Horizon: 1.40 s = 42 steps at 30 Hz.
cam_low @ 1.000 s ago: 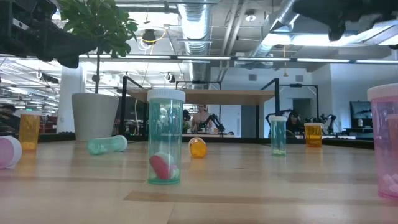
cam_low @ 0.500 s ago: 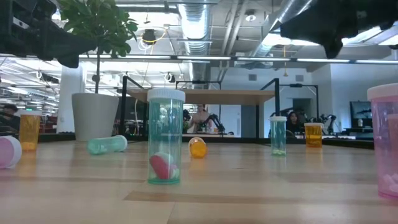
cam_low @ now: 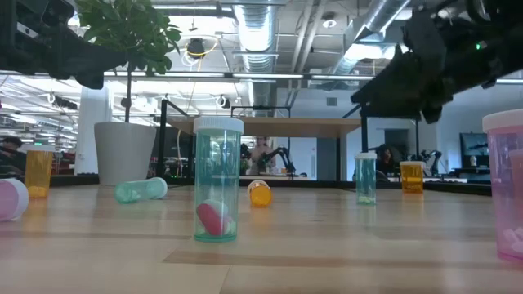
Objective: Pick and place medicine bottles onto shelf by color
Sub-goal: Put the top right blue pill bottle on the shelf
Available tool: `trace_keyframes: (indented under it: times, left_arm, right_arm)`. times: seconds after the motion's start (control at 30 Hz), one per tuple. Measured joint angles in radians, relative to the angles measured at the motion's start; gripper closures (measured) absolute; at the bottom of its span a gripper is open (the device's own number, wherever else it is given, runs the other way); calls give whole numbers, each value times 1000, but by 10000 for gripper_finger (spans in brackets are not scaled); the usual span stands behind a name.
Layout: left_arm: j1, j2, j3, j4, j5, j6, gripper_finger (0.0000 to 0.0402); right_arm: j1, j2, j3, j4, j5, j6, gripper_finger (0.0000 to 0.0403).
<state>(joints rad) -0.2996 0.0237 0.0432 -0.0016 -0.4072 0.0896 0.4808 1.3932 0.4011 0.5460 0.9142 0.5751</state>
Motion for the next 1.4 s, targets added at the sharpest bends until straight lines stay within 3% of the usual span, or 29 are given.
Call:
trace_keyframes:
  times: [0.47,0.67,0.9,1.4]
  left_arm:
    - [0,0,0,0,0,0,401]
    - [0,0,0,0,0,0,401]
    - [0,0,0,-1,0,0,401]
    - [0,0,0,-2,0,1,401]
  right_arm:
    - [10,21,0,-23,-139,27,148]
    - [-15,21,46,-188,-211,82,148]
    - [-47,21,119,-385,-219,82,148]
    - [-92,38,120,-386,-311,101,148]
